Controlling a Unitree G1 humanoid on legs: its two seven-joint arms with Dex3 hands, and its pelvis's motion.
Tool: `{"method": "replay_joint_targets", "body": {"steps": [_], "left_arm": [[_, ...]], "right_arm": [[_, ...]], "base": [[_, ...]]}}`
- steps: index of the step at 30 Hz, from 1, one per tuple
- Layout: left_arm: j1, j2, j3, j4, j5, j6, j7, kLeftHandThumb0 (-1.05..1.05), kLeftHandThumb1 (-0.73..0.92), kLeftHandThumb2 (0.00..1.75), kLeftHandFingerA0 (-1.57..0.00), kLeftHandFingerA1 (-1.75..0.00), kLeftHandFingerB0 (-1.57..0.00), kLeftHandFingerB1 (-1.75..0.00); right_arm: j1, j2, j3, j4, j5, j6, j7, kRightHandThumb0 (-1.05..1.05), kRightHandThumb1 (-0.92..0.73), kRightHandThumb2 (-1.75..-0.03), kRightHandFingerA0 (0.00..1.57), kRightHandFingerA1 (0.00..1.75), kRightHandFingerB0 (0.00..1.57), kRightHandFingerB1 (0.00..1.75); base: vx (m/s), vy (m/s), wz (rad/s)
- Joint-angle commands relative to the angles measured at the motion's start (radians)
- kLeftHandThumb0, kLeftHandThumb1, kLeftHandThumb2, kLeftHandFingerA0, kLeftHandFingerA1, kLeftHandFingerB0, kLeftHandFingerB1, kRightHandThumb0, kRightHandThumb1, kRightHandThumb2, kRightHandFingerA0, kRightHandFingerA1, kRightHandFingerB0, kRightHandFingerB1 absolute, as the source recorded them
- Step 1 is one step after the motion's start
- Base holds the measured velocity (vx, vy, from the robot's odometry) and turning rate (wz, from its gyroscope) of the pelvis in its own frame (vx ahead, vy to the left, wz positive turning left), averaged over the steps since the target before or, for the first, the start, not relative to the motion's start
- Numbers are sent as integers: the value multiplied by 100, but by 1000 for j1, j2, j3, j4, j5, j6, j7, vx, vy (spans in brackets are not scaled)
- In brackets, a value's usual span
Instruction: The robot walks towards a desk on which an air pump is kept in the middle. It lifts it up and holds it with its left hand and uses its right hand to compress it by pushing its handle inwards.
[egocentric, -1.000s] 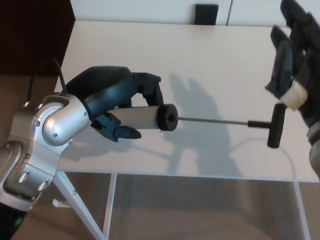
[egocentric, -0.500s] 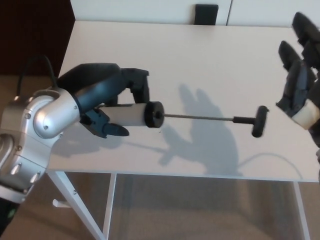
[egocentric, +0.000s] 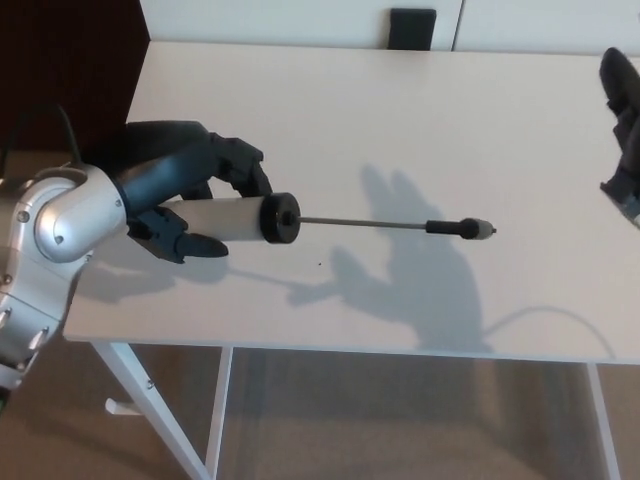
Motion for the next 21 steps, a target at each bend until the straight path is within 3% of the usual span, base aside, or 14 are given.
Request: {"method": "replay_joint_targets", "body": {"steps": [1,10,11,14,15,19,20,21], "left_arm": [[-27,6,26,62,-21,-62,24,-12,80,63,-63,-157,-54,-151],[-76,-27,12,95,-5,-74,30,-15,72,65,-67,-140,-60,-140],[-82,-28,9,101,0,-85,37,-11,75,61,-65,-156,-57,-146],[-101,-33,6,124,14,-121,66,-12,74,60,-65,-159,-58,-148],[-109,-38,2,128,29,-113,76,-20,73,61,-68,-148,-60,-136],[-120,-47,-5,132,49,-96,87,-20,73,61,-68,-148,-60,-136],[-125,-47,-9,131,58,-91,88,-20,71,61,-66,-144,-64,-123],[-132,-55,-14,122,70,-63,84,-24,76,59,-62,-159,-57,-136]], "right_arm": [[7,-15,9,-43,43,25,25,-84,-84,-114,0,12,0,11],[67,4,104,-38,-8,-3,22,-88,-88,-116,0,8,0,8],[76,7,116,-37,-18,-10,19,-87,-86,-115,0,9,0,9],[101,13,157,-33,-53,-34,13,-88,-85,-114,0,10,0,9],[110,14,173,-34,-67,-42,11,-87,-85,-114,0,10,0,9],[122,14,191,-35,-83,-51,6,-87,-85,-114,0,10,0,9],[126,15,201,-36,-90,-52,2,-86,-85,-114,0,11,0,10],[129,19,214,-33,-100,-54,-1,-86,-84,-113,0,11,0,10]], "base": [[0,0,0],[0,0,0],[0,0,0],[0,0,0],[0,0,0],[0,0,0],[0,0,0],[0,0,0]]}}
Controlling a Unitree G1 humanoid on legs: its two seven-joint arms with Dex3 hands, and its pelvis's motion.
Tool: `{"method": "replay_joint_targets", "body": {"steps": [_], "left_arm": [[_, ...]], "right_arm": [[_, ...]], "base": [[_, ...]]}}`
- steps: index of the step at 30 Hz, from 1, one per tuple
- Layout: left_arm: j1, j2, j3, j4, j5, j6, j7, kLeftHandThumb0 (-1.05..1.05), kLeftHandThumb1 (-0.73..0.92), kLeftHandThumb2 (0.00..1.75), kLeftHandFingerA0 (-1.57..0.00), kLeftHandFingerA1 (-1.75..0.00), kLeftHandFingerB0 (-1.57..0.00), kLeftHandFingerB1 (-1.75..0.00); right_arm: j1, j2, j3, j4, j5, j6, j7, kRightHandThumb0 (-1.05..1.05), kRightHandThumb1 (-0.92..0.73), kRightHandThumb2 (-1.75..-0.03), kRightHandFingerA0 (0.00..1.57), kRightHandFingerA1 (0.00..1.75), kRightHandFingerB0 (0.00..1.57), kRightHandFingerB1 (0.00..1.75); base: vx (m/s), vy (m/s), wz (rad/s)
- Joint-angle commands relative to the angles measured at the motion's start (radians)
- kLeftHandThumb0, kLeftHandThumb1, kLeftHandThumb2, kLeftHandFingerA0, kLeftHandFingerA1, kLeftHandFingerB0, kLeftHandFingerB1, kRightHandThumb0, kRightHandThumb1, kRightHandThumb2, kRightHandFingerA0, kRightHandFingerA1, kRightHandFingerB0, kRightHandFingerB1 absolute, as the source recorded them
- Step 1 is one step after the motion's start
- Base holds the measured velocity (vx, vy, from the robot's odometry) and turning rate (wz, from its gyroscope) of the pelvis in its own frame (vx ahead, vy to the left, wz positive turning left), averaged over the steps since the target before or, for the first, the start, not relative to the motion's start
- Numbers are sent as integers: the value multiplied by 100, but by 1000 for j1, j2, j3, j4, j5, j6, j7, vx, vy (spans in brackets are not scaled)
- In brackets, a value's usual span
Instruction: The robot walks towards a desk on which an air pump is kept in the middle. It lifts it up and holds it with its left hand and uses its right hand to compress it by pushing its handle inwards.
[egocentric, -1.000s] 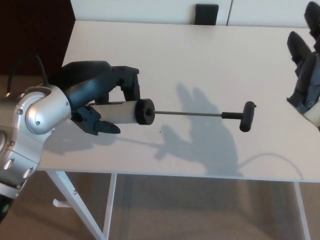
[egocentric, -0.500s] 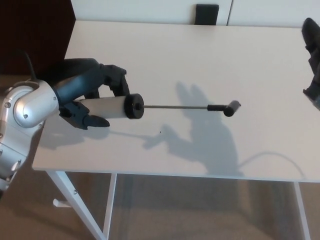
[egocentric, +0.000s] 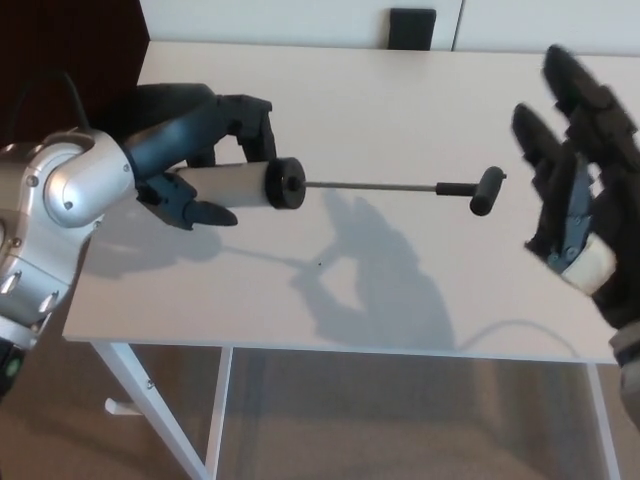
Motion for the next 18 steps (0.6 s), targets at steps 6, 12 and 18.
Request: {"method": "replay_joint_targets", "body": {"steps": [6,12,18], "left_arm": [[-50,-40,-27,-35,79,113,3,-22,78,61,-62,-161,-52,-145],[-50,-52,-23,-39,78,138,-1,-15,80,64,-60,-170,-50,-153],[-57,-57,-33,-71,86,186,-37,-14,77,54,-66,-174,-46,-156]], "right_arm": [[24,8,75,27,-105,-79,-25,-88,-84,-114,0,8,0,9],[19,11,89,35,-132,-96,-36,-89,-84,-114,0,9,0,9],[1,11,103,30,-153,-94,-39,-89,-84,-115,0,8,0,9]], "base": [[0,0,0],[0,0,0],[0,0,0]]}}
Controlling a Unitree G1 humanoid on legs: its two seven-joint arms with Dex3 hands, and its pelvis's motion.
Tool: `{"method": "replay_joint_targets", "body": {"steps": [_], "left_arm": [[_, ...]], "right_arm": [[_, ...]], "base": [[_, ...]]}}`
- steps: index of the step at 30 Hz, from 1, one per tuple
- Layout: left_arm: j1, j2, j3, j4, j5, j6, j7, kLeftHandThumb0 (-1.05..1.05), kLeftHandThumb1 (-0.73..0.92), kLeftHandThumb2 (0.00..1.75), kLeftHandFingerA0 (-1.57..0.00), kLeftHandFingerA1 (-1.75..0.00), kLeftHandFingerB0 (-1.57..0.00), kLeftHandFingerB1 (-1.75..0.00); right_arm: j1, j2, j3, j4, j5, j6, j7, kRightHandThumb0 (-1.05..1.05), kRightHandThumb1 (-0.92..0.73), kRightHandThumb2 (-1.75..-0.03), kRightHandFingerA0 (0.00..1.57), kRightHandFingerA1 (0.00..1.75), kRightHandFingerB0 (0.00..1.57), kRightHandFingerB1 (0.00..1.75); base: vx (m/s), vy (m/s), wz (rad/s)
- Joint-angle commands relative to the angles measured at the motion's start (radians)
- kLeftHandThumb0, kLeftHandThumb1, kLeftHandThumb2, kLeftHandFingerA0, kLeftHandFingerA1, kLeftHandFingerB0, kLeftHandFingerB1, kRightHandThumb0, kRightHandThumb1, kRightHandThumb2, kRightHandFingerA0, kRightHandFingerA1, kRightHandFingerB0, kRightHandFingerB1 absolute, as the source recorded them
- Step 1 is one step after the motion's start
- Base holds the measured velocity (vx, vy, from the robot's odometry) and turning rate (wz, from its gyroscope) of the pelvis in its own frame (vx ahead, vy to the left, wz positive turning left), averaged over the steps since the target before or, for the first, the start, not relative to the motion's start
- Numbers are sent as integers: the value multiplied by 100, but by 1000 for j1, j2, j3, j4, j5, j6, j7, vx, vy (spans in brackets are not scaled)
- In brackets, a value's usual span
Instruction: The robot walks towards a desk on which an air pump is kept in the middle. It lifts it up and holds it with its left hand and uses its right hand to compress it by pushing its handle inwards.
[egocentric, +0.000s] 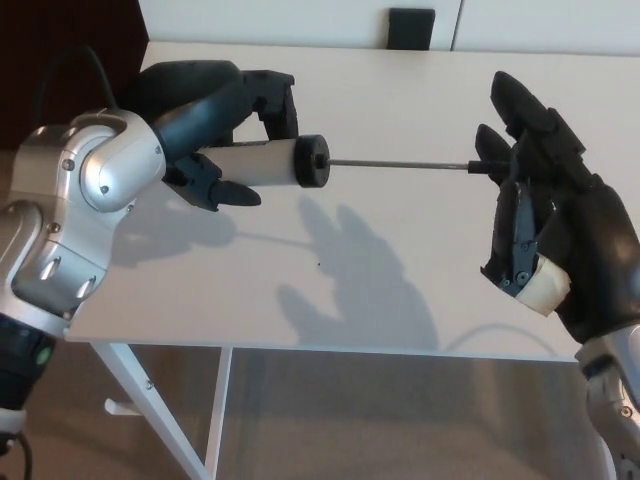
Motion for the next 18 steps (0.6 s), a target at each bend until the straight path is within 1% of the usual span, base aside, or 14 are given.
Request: {"method": "replay_joint_targets", "body": {"steps": [1,2,3,4,5,8,10,11,12,16,17,18], "left_arm": [[-21,-4,-13,-35,27,92,-50,-19,79,55,-56,-175,-44,-155],[-24,-5,-16,-37,29,98,-56,-19,79,55,-56,-175,-44,-155],[-28,-6,-18,-37,28,102,-61,-9,79,53,-64,-175,-45,-156],[-30,-6,-19,-37,27,104,-64,-9,79,53,-64,-175,-45,-156],[-32,-5,-20,-39,25,102,-66,-13,80,56,-69,-175,-48,-157],[-33,-3,-22,-47,22,95,-68,-11,81,57,-70,-175,-49,-156],[-33,-3,-23,-49,21,94,-68,-11,81,57,-70,-175,-49,-156],[-31,-4,-23,-55,17,97,-71,-10,79,57,-66,-170,-50,-153],[-30,-6,-24,-59,15,100,-73,-10,79,57,-66,-170,-50,-153],[-34,-4,-28,-63,9,87,-79,-12,80,56,-61,-169,-46,-152],[-37,-1,-32,-62,13,75,-78,-14,75,59,-56,-156,-49,-142],[-39,2,-35,-61,16,66,-76,-14,75,59,-56,-156,-49,-142]], "right_arm": [[-21,2,10,4,-48,-30,-17,-89,-83,-115,0,9,0,9],[-25,2,10,6,-52,-30,-18,-89,-83,-115,0,9,0,9],[-30,3,11,9,-55,-31,-19,-89,-83,-115,0,9,0,9],[-33,4,11,12,-58,-32,-21,-89,-83,-115,0,9,0,9],[-42,5,14,21,-71,-38,-27,-89,-83,-115,0,10,0,10],[-59,6,20,40,-101,-47,-43,-88,-84,-116,0,11,0,10],[-62,5,21,43,-111,-48,-47,-88,-84,-116,0,11,0,10],[-69,6,25,54,-124,-52,-54,-87,-85,-116,0,12,0,11],[-74,6,27,62,-133,-54,-58,-87,-85,-116,0,12,0,11],[-99,16,40,95,-156,-53,-71,-88,-86,-117,0,11,0,10],[-106,19,43,106,-159,-62,-74,-90,-86,-118,0,11,0,10],[-110,22,45,113,-162,-68,-76,-90,-86,-118,0,11,0,10]], "base": [[0,0,0],[0,0,0],[0,0,0],[0,0,0],[0,0,0],[0,0,0],[0,0,0],[0,0,0],[0,0,0],[0,0,0],[0,0,0],[0,0,0]]}}
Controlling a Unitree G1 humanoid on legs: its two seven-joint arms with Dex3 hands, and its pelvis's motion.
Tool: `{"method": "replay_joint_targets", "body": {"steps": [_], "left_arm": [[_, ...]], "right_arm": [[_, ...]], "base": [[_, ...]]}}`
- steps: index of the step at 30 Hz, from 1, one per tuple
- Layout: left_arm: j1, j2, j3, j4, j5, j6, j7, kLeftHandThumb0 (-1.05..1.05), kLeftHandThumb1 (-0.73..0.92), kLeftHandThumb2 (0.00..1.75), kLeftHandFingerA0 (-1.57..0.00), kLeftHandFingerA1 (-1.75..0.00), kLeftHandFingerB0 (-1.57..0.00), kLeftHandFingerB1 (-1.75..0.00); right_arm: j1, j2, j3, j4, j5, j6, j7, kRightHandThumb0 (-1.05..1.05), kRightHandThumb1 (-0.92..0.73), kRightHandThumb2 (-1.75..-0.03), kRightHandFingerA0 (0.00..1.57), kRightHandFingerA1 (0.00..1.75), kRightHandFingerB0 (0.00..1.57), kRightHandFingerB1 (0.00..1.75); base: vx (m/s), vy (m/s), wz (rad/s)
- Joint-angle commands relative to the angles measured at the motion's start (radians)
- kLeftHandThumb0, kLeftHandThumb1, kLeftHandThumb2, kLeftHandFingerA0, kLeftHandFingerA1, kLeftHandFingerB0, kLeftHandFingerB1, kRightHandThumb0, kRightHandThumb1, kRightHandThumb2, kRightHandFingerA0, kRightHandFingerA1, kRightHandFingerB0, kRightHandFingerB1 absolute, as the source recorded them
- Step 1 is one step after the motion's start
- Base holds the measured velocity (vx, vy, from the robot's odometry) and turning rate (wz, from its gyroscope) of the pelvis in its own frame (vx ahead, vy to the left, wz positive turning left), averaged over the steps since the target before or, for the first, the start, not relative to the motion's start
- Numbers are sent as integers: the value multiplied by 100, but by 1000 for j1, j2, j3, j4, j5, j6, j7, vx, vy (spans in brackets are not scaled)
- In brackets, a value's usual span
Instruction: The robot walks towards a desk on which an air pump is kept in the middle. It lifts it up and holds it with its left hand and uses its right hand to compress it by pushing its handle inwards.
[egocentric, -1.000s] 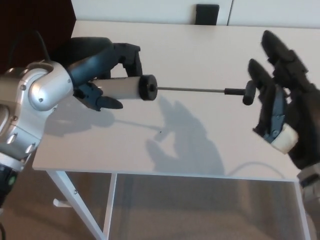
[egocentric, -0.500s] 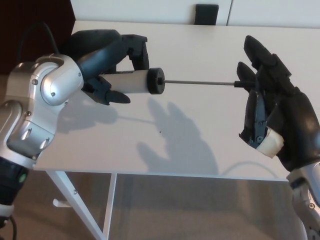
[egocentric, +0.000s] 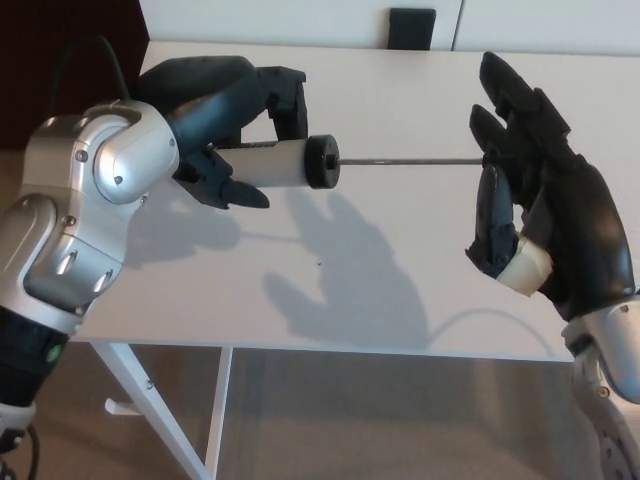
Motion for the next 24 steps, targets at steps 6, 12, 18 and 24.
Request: {"method": "replay_joint_targets", "body": {"steps": [6,12,18,24], "left_arm": [[-33,-8,-11,-12,-7,7,-30,-22,74,60,-61,-154,-57,-144],[-48,-22,-21,-23,-11,-37,-17,-19,74,62,-62,-139,-64,-127],[-87,-26,-41,-15,3,-28,-30,-30,78,63,-55,-49,-59,-48],[-103,-55,-44,2,3,-28,9,-31,73,62,-68,-57,-62,-48]], "right_arm": [[-75,38,23,89,-68,-45,-49,-86,-82,-117,0,15,0,15],[-108,68,33,135,-65,-37,-53,-87,-84,-117,0,12,0,12],[-134,108,30,185,-53,-66,-55,-83,-85,-118,0,15,0,15],[-150,143,16,220,-49,-94,-79,-87,-86,-117,0,13,0,11]], "base": [[0,0,0],[0,0,0],[0,0,0],[0,0,0]]}}
